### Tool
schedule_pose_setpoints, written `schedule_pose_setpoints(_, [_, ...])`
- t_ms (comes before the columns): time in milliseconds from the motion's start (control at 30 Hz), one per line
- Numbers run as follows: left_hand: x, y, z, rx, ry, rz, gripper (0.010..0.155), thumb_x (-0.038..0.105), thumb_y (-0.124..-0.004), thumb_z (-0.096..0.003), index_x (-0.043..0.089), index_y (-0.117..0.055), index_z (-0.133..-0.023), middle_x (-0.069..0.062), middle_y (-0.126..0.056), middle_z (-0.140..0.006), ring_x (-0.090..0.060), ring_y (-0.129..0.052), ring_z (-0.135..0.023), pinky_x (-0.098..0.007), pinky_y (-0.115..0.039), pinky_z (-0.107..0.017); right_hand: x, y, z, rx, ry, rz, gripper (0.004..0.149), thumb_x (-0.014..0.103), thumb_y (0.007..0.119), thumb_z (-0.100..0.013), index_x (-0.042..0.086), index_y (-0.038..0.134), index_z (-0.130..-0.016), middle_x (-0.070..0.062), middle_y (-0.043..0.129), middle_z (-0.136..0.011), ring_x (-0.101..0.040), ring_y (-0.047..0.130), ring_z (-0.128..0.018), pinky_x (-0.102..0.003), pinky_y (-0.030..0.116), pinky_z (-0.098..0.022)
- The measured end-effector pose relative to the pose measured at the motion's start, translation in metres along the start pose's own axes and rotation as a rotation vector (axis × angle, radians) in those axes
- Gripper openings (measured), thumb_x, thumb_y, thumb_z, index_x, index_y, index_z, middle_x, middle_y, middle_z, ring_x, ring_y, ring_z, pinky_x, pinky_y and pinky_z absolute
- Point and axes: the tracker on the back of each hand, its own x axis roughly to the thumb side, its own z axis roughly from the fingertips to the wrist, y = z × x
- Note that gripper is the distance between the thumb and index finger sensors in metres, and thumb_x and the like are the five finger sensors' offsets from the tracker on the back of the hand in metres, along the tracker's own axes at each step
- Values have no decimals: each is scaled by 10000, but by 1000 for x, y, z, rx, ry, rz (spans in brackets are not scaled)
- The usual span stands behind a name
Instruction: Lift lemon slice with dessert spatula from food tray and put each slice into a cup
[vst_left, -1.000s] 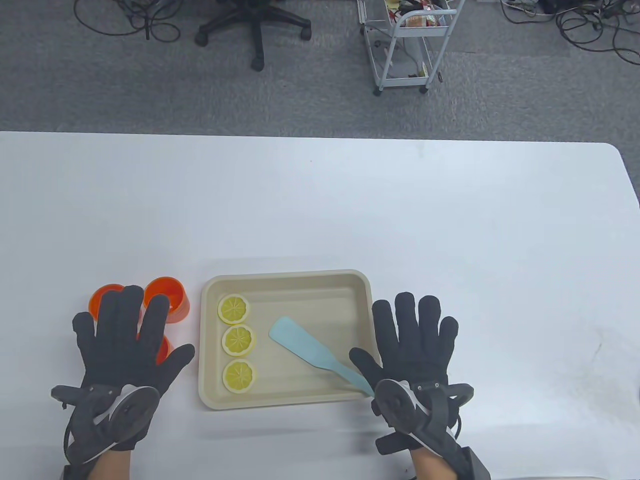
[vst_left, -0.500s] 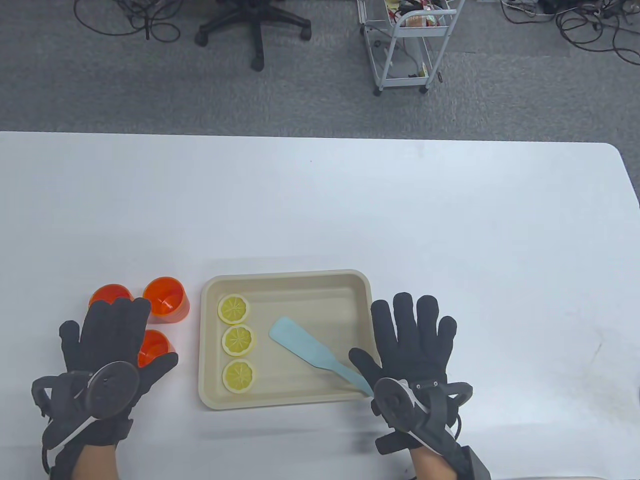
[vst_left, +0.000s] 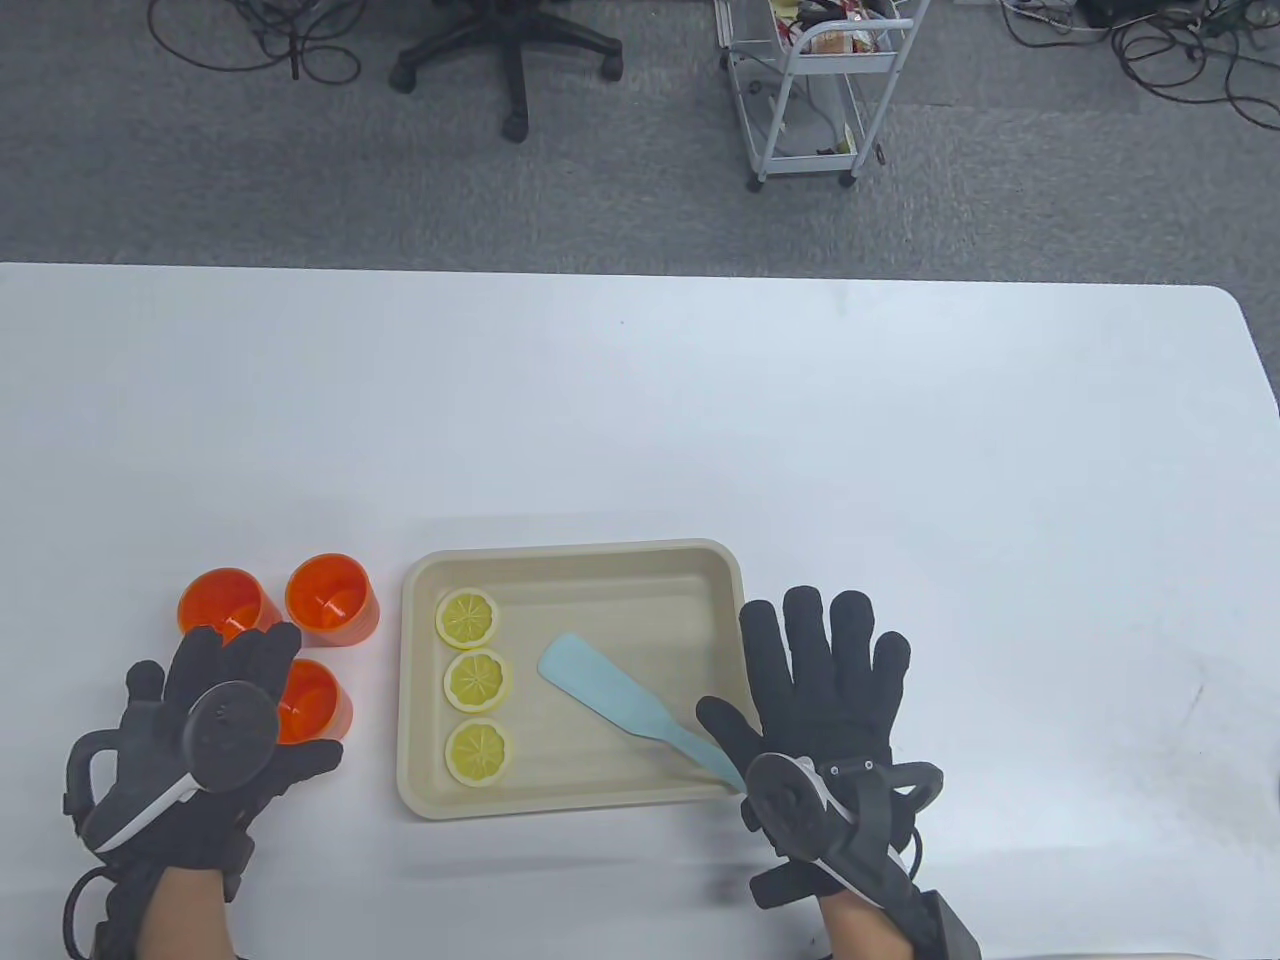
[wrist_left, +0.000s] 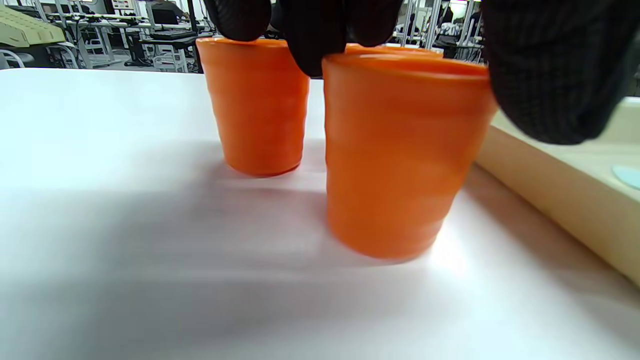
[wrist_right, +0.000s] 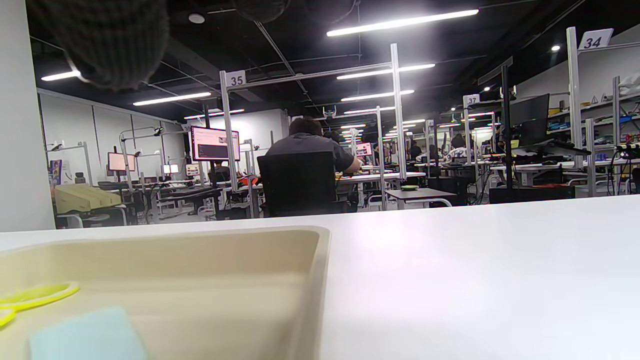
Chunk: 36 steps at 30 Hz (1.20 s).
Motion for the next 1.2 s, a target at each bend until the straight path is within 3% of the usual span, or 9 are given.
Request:
schedule_pose_setpoints(267, [2, 0, 0, 8, -5, -33, 1028, 663, -925, -453, 254, -392, -1231, -92, -570, -1249, -496, -358, -1196, -828, -272, -769, 0, 0, 0, 4, -1, -2, 875, 628, 765, -518, 294, 309, -1187, -88, 274, -1263, -444, 121, -1172, -712, 154, -770])
schedule_pose_setpoints(600, [15, 31, 33, 297, -112, 40, 1016, 703, -898, -456, 254, -417, -1231, -96, -583, -1237, -488, -387, -1203, -836, -288, -775, 1, -1, -1, -11, -12, -27, 874, 625, 767, -519, 290, 314, -1187, -91, 288, -1262, -445, 131, -1172, -711, 161, -772])
schedule_pose_setpoints(800, [37, 34, 41, 439, -261, 84, 1006, 727, -877, -453, 258, -433, -1224, -91, -607, -1220, -473, -443, -1198, -830, -329, -778, 9, -7, 3, -37, -56, -72, 872, 623, 771, -519, 284, 322, -1186, -91, 325, -1258, -448, 163, -1175, -711, 191, -779])
schedule_pose_setpoints(967, [63, 34, 47, 495, -386, 137, 1007, 735, -875, -443, 255, -447, -1219, -92, -629, -1210, -457, -475, -1195, -824, -346, -783, 20, -6, 5, -6, -139, -182, 882, 619, 782, -518, 271, 321, -1186, -86, 367, -1252, -452, 205, -1178, -708, 219, -786])
schedule_pose_setpoints(1200, [99, 26, 49, 488, -498, 160, 1017, 745, -871, -428, 244, -462, -1213, -92, -664, -1190, -444, -526, -1182, -815, -375, -784, 46, -1, 10, 56, -293, -229, 918, 621, 805, -508, 256, 301, -1183, -74, 426, -1239, -454, 275, -1181, -707, 265, -793])
